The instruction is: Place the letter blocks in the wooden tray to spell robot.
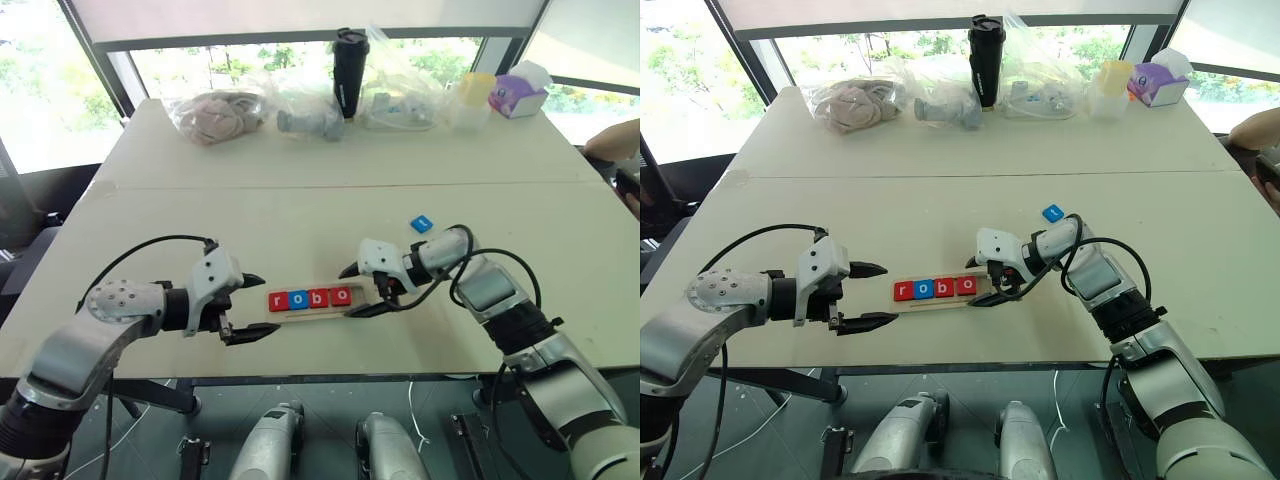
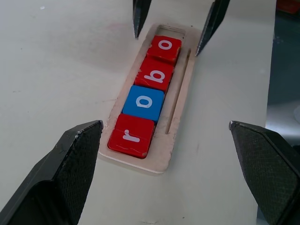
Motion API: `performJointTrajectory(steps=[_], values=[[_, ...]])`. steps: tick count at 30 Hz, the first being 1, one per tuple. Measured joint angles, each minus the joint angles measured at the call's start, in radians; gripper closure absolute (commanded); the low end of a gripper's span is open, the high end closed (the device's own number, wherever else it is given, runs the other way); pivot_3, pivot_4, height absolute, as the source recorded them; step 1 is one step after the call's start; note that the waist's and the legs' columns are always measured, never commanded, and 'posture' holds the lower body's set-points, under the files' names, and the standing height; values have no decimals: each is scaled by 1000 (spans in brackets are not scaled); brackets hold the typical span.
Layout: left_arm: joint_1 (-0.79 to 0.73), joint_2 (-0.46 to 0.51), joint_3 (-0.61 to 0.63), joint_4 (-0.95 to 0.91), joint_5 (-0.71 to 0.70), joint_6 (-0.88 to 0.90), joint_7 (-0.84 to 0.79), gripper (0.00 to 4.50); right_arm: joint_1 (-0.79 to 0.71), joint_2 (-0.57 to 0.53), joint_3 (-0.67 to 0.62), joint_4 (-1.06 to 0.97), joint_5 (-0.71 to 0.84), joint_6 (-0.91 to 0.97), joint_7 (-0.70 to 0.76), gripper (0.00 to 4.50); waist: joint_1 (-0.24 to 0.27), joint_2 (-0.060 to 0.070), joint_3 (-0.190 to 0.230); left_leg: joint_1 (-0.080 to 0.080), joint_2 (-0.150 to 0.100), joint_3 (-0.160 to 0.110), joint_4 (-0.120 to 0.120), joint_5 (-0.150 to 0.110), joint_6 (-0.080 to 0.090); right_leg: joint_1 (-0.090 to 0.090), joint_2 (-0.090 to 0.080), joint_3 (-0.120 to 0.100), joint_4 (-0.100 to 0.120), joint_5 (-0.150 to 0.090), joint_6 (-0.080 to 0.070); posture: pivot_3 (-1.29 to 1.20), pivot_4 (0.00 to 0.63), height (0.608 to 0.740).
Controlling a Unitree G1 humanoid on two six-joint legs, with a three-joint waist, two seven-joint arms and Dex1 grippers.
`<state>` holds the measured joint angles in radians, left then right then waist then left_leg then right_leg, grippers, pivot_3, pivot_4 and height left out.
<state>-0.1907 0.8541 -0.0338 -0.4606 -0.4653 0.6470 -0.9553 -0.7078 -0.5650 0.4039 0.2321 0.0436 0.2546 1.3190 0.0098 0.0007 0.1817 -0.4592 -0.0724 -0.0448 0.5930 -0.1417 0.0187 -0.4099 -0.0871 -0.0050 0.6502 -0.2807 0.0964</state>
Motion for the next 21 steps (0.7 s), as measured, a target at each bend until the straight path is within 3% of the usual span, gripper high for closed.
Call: performJointTrajectory(steps=[8,15,21], values=[[-1,-7,-1,9,4,-2,2,0,-47,28,-96,0,51,52,-56,11,1,0,0,0,0,0,0,0,0,0,0,0,0,0,0,0,150,740],[-1,-9,-1,9,4,-2,3,0,-25,-26,-122,36,-12,-49,-138,11,0,0,0,0,0,0,0,0,0,0,0,0,0,0,0,0,150,740],[-23,-28,-1,11,4,-3,9,0,-58,8,-173,246,-83,-105,-374,11,-2,0,0,0,0,1,0,1,-1,1,0,1,1,0,0,0,150,740]])
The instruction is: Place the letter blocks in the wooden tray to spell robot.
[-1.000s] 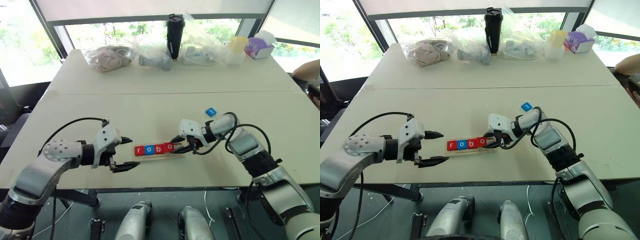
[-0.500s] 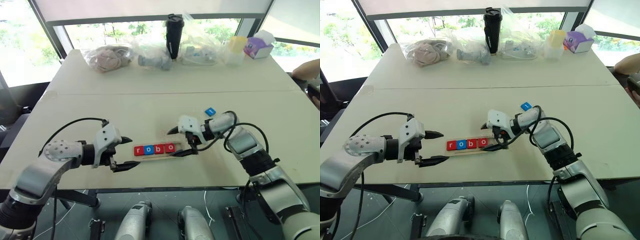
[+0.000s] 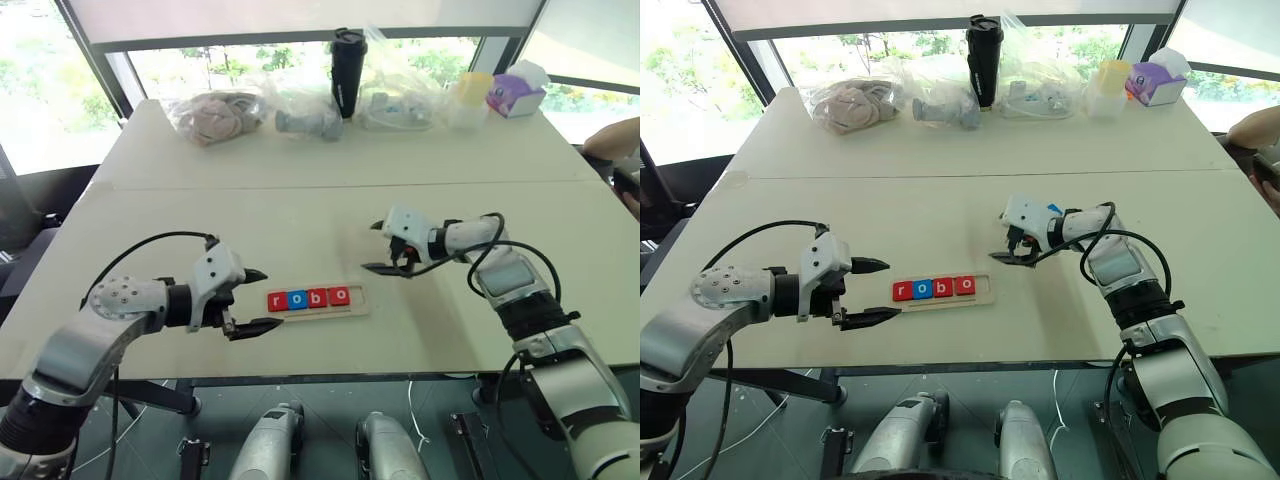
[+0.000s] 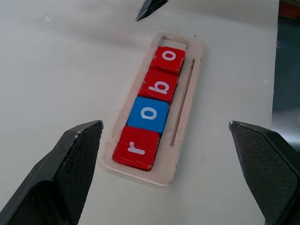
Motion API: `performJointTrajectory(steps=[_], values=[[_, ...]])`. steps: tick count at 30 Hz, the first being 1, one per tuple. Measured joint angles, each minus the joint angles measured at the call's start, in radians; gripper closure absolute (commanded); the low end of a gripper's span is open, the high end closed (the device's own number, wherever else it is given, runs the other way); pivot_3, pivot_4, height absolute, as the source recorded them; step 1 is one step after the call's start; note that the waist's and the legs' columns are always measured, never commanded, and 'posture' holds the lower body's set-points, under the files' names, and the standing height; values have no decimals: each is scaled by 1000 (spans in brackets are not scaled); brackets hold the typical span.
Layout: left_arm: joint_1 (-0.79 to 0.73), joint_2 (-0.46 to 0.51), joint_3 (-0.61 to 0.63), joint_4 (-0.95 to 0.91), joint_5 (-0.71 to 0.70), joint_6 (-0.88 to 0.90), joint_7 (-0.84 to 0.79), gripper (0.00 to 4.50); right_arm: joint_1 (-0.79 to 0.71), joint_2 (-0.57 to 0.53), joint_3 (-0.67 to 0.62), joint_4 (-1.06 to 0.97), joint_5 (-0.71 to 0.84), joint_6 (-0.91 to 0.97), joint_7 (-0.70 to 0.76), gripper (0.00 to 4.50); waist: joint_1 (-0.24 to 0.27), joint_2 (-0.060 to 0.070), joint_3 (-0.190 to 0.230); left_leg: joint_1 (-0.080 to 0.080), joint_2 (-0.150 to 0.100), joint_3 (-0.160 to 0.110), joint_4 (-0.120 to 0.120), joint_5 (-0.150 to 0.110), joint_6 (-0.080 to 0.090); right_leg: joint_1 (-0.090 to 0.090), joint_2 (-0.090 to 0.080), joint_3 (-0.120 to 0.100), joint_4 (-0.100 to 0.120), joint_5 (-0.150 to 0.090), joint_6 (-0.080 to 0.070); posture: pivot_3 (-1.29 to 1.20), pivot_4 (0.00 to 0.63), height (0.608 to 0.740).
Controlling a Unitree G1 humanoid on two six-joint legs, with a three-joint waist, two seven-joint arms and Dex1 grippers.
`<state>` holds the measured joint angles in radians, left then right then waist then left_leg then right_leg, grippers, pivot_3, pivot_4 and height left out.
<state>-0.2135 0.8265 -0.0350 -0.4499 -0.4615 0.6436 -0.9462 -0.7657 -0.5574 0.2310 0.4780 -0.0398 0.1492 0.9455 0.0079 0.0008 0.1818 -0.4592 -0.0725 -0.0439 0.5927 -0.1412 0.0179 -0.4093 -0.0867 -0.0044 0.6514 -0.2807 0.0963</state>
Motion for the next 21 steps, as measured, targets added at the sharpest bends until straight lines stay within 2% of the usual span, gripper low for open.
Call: performJointTrajectory(steps=[5,11,21], values=[[-11,-15,-3,1,0,0,12,0,-75,49,-146,99,46,180,-178,11,-1,0,0,0,0,0,0,0,0,0,0,0,1,1,2,0,150,740],[-29,-15,-5,19,-5,1,-8,0,-44,39,-173,130,44,299,-255,11,0,0,0,0,0,0,0,0,0,0,0,0,1,0,0,0,150,740],[-166,-100,41,42,-117,55,31,0,-49,51,-276,174,91,416,-369,11,-5,0,0,0,0,0,0,2,2,1,1,0,1,2,3,0,150,740]])
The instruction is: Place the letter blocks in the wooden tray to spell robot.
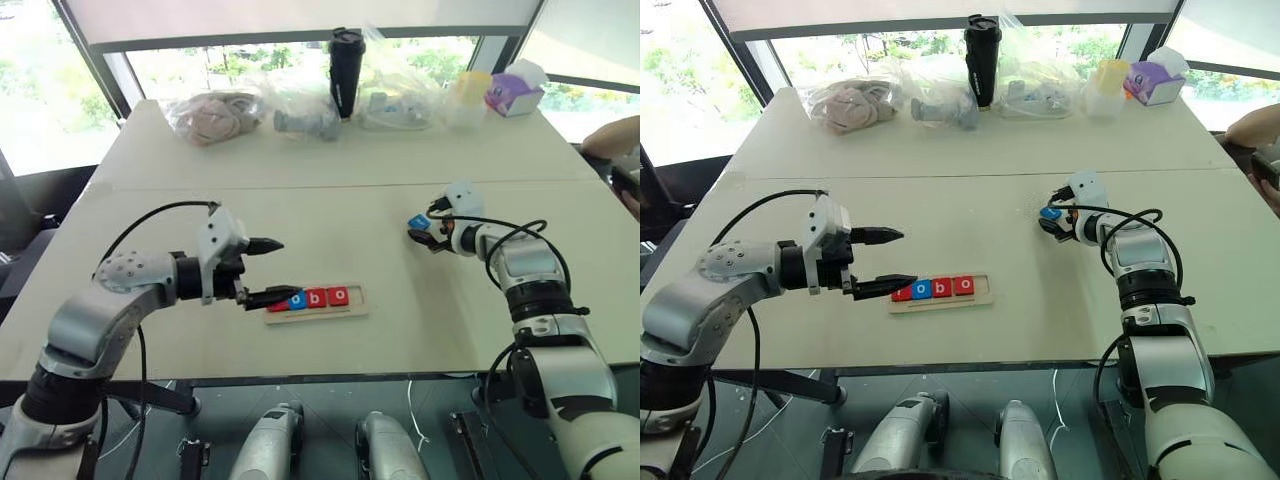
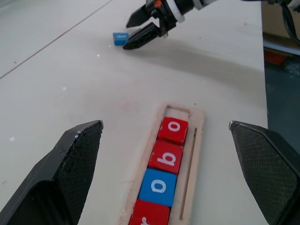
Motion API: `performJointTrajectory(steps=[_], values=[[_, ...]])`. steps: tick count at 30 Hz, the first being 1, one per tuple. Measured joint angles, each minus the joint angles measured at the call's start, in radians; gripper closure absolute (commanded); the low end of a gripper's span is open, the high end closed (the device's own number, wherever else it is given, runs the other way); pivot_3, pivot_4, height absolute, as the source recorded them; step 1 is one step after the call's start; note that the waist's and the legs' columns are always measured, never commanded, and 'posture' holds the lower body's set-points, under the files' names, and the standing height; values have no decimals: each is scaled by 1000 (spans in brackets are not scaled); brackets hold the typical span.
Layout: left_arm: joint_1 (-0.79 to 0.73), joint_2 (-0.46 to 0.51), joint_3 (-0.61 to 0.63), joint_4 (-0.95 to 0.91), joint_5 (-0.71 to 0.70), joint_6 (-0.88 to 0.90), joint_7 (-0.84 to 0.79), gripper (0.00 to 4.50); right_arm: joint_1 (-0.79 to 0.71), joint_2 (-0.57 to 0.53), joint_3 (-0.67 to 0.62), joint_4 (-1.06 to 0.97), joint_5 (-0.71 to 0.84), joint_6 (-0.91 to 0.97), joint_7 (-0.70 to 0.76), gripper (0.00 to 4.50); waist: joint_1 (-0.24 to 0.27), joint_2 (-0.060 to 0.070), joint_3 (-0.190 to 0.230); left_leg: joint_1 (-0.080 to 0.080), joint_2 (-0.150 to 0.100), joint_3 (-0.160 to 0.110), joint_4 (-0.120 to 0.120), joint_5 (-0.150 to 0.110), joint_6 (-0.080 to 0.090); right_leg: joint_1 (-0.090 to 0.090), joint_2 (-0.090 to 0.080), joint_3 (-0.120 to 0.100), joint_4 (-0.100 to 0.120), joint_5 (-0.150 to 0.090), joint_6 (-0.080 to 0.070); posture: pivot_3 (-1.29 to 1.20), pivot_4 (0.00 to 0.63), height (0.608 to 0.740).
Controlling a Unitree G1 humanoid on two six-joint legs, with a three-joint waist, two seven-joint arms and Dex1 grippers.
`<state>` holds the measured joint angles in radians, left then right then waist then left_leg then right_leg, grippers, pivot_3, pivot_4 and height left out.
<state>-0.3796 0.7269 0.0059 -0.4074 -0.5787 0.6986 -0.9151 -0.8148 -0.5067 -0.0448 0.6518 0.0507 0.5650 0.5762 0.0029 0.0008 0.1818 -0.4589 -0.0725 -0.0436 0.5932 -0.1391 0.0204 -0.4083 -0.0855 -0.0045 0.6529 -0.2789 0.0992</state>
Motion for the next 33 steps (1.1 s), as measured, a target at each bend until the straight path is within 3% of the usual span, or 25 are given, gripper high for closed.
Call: performJointTrajectory(steps=[1,4,9,16,21,27,33], values=[[-8,-3,1,1,-1,0,4,0,0,3,-6,6,6,0,-3,11,-1,0,0,0,0,0,0,0,0,0,0,0,0,0,0,0,150,740],[-17,-9,1,8,-1,0,14,0,-7,14,-12,23,12,-6,-12,887,-11,0,0,1,0,0,1,0,0,2,0,0,0,0,0,0,150,740],[-17,-22,0,13,-1,0,27,0,-10,25,-9,34,12,-35,-11,3358,-16,0,0,2,0,0,1,0,0,2,1,0,0,0,1,0,150,740],[-15,-24,0,12,-1,0,32,0,15,22,20,-5,1,-63,5,3399,-16,0,0,2,0,0,1,0,0,2,1,0,1,0,1,0,150,740],[5,-23,-1,7,-1,7,35,0,156,-14,24,-300,18,78,10,3399,-12,0,0,1,0,0,1,0,0,1,0,0,1,0,1,0,150,740],[28,-10,-5,-18,0,11,28,0,417,-10,-71,-910,59,517,-98,3399,-10,0,0,0,0,-1,0,-1,-1,0,-1,0,1,-2,-3,0,150,740],[31,-3,-37,-20,12,-6,8,0,559,285,-156,-1369,12,1014,-310,3399,-14,1,-1,0,0,-1,-1,-2,-3,-2,-1,1,1,-2,-3,0,150,740]])
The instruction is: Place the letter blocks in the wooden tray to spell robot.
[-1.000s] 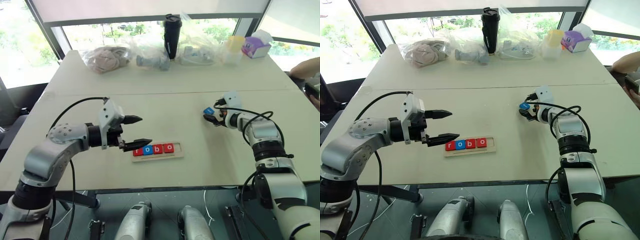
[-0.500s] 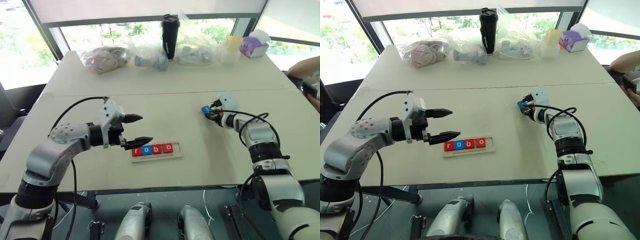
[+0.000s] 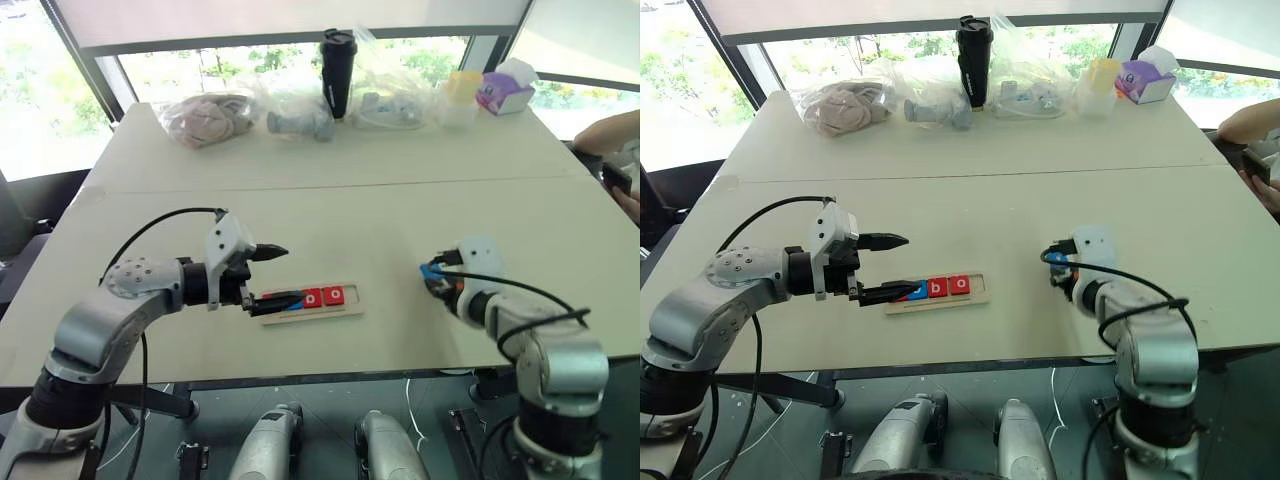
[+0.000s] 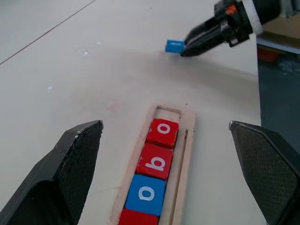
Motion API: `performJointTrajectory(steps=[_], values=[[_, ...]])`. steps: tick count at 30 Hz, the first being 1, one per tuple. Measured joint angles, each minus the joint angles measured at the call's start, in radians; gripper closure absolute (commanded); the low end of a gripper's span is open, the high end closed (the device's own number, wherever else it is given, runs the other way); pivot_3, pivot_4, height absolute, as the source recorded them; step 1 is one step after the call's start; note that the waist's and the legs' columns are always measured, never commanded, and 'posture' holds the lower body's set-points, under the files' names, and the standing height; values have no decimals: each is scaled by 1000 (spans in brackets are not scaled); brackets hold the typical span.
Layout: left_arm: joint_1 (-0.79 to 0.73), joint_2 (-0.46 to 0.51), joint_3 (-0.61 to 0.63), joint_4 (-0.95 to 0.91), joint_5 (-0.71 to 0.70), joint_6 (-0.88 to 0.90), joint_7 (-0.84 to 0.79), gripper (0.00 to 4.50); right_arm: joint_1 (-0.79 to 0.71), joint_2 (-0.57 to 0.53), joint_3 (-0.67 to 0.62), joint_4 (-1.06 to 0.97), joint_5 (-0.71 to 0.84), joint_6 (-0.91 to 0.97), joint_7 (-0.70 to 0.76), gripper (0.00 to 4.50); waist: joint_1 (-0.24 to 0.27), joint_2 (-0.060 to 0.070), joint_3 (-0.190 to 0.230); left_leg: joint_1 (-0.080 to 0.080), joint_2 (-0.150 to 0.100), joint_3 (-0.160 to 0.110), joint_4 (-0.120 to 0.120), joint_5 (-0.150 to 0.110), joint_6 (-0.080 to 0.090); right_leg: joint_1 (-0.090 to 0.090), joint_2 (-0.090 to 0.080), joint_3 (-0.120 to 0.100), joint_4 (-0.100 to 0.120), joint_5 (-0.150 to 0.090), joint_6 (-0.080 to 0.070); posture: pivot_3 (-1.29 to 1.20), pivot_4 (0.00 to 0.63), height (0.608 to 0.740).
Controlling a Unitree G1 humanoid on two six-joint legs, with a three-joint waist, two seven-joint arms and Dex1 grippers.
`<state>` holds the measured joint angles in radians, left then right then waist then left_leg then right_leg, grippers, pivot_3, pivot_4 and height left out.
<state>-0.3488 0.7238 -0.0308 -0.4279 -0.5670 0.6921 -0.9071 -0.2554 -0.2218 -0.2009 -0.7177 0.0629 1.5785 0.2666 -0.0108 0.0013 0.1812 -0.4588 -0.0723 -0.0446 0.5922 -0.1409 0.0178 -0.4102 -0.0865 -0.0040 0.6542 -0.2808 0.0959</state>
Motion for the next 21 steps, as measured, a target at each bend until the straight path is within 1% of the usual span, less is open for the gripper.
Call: performJointTrajectory(steps=[3,7,9,10,13,14,16,19,21], values=[[-9,-2,-19,33,13,-11,-12,0,27,73,2,-70,0,29,-52,3399,1,0,0,0,0,0,0,0,0,-2,0,0,-2,0,0,0,150,740],[-19,-9,-38,63,23,-23,-30,0,43,107,14,-115,7,29,-97,3399,1,0,0,0,0,0,-1,0,0,-2,-1,0,-4,0,0,0,150,740],[-24,-3,-53,73,49,-44,-41,0,70,113,37,-116,32,29,-104,2359,-1,0,0,0,0,0,-2,0,0,-2,-1,0,-4,0,0,0,150,740],[-24,0,-63,76,60,-51,-46,0,77,117,45,-117,41,29,-106,2048,-1,0,0,0,0,0,-2,0,0,-2,-1,0,-4,0,0,0,150,740],[-23,-5,-82,83,79,-58,-52,0,90,123,67,-131,82,29,-113,474,-2,0,0,0,0,0,-3,0,0,-2,-1,0,-4,0,0,0,150,740],[-23,-7,-82,83,80,-64,-52,0,89,113,69,-131,100,29,-108,54,-2,0,0,0,0,0,-2,0,0,-2,-1,0,-4,0,0,0,150,740],[-16,-7,-82,83,84,-70,-52,0,73,44,67,-130,146,29,-76,54,-2,0,0,0,0,1,-2,0,0,-2,-1,0,-4,0,0,0,150,740],[-2,-5,-80,83,87,-71,-52,0,-9,-235,62,-121,247,29,58,54,0,1,0,-1,0,1,0,0,0,-1,-2,-1,-7,0,0,0,150,740],[2,-3,-80,82,87,-71,-53,0,-75,-373,28,-113,318,8,182,54,0,0,0,-1,0,1,0,0,1,2,-2,-1,-7,0,0,0,150,740]])
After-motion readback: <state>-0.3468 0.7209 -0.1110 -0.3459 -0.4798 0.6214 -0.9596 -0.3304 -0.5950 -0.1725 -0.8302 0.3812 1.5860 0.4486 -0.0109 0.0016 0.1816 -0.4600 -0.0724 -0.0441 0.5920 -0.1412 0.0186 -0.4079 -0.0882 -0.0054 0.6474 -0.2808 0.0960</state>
